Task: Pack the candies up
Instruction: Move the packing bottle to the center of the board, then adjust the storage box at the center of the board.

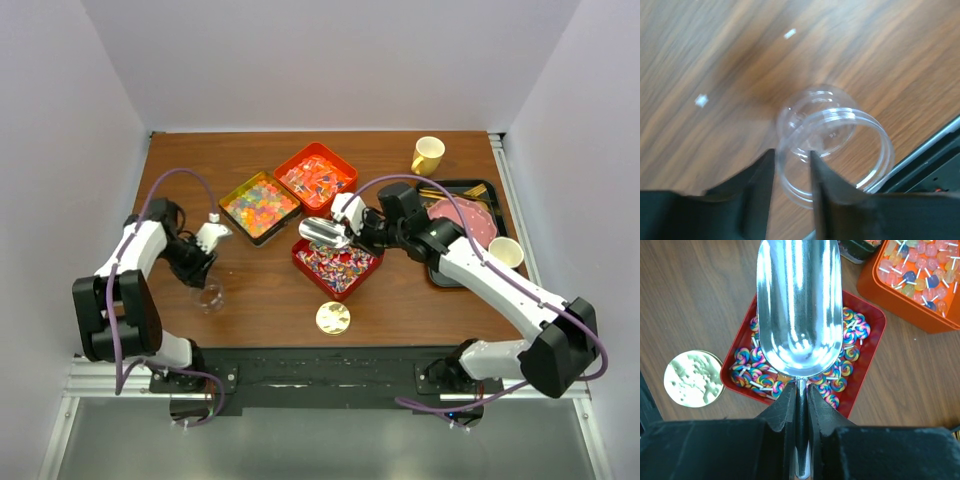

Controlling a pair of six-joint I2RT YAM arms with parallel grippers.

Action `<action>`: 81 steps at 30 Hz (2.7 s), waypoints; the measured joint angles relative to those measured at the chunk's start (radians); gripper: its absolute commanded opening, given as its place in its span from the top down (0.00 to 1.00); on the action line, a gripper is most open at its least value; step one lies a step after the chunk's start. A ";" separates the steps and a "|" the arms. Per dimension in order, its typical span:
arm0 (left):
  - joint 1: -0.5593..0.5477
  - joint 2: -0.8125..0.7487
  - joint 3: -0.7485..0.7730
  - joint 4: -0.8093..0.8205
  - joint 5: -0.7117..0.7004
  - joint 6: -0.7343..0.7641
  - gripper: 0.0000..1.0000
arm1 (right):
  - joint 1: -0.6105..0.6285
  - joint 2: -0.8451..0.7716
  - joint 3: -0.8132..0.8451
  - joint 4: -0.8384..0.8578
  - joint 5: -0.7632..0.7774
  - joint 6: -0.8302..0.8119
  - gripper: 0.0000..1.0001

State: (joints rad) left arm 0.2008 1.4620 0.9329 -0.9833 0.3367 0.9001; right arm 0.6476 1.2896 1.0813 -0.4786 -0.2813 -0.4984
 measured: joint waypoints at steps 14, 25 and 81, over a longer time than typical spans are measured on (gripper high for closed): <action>-0.249 0.072 0.049 0.060 0.188 -0.229 0.73 | -0.111 -0.080 -0.076 -0.008 0.012 0.006 1.00; -0.422 0.124 0.065 0.151 0.368 -0.490 0.58 | -0.144 -0.100 -0.117 -0.008 0.032 -0.008 1.00; -0.678 0.577 0.602 0.469 0.146 -0.954 0.62 | -0.185 0.350 0.482 -0.719 0.330 -0.648 1.00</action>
State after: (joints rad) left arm -0.4774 2.0388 1.5352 -0.5144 0.4824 -0.0540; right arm 0.4625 1.6394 1.5631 -1.1980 0.0483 -1.1465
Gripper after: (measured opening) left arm 0.225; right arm 0.100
